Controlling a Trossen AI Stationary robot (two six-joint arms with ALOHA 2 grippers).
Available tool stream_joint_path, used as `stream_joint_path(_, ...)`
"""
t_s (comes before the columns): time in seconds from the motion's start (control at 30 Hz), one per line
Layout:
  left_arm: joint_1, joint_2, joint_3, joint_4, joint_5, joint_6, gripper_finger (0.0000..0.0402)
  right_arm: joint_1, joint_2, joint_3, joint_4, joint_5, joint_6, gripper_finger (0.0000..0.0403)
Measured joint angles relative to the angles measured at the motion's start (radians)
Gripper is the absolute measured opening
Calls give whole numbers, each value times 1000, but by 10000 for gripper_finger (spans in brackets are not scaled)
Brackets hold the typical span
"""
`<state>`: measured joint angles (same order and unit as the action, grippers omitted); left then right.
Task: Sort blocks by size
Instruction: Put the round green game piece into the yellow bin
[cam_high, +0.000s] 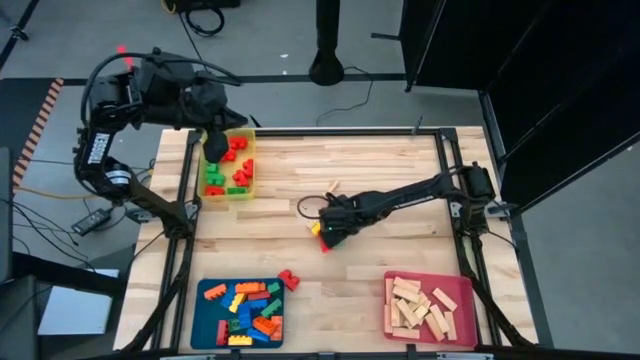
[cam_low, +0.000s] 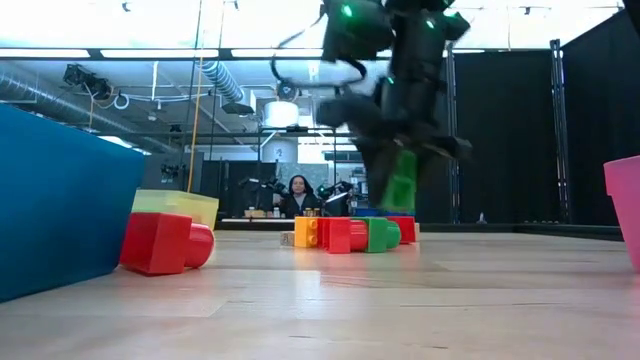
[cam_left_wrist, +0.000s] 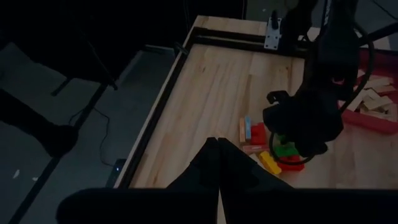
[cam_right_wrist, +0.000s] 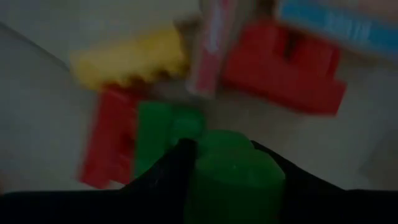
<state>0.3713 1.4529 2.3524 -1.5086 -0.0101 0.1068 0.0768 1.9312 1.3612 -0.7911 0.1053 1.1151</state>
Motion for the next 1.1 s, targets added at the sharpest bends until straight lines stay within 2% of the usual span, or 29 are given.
stream_joint_path(0.1,0,-15,0,7,-1,18,2,-14,0,86,-51,36,-33,143)
stream_joint_path(0.23,0,-34,2,32,-4,18,2,-43,0,214,-26,123,-101,143)
stream_joint_path(0.33,0,-51,2,59,-4,19,2,-78,-2,272,109,189,-190,143)
stream_joint_path(0.43,0,-73,2,72,-4,19,2,-126,-2,287,288,209,-267,143)
stream_joint_path(0.57,0,-101,2,95,-4,19,2,-194,-2,288,470,208,-322,143)
stream_joint_path(0.87,0,-148,2,141,-5,20,2,-286,36,289,698,161,-386,143)
stream_joint_path(0.97,0,-156,2,150,-5,19,2,-292,127,333,761,108,-379,143)
stream_joint_path(1.1,0,-165,2,150,-10,19,2,-281,310,537,750,27,-398,143)
